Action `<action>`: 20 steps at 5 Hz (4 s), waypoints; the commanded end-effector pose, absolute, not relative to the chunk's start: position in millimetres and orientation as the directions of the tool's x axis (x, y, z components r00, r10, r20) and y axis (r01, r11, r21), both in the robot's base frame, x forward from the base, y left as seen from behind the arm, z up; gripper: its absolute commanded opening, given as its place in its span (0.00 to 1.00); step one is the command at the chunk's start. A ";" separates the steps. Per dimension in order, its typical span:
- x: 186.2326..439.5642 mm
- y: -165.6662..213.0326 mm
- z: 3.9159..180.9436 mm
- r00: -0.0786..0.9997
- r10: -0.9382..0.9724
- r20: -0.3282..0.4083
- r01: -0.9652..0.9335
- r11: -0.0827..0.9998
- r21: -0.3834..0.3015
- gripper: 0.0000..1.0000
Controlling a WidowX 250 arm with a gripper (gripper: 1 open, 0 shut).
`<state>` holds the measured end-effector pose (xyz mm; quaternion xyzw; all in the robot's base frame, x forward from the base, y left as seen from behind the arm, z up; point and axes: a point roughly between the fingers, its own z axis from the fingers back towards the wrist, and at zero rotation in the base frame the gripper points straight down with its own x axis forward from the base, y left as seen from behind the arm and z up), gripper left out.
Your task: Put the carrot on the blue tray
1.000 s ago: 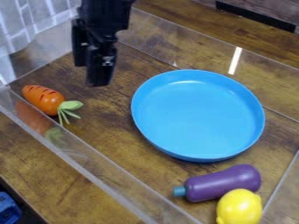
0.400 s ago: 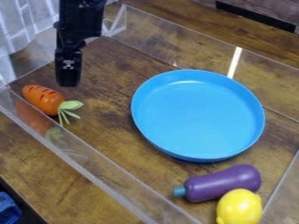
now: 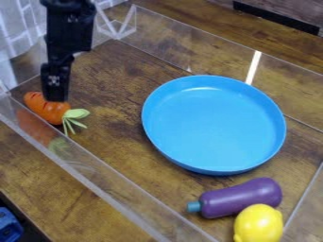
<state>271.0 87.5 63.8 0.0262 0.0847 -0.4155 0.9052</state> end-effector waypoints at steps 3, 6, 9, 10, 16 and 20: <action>276.8 108.4 30.5 0.638 -0.749 -0.180 0.765 0.643 0.034 1.00; 277.7 114.3 25.8 0.642 -0.748 -0.170 0.763 0.646 0.038 1.00; 276.6 119.6 25.4 0.651 -0.747 -0.138 0.757 0.653 0.036 0.00; 277.5 121.5 25.7 0.649 -0.750 -0.126 0.759 0.650 0.040 0.00; 289.5 100.9 58.6 0.655 -0.747 -0.114 0.755 0.654 0.051 0.00; 305.9 54.1 107.0 0.608 -0.785 -0.120 0.794 0.602 0.087 0.00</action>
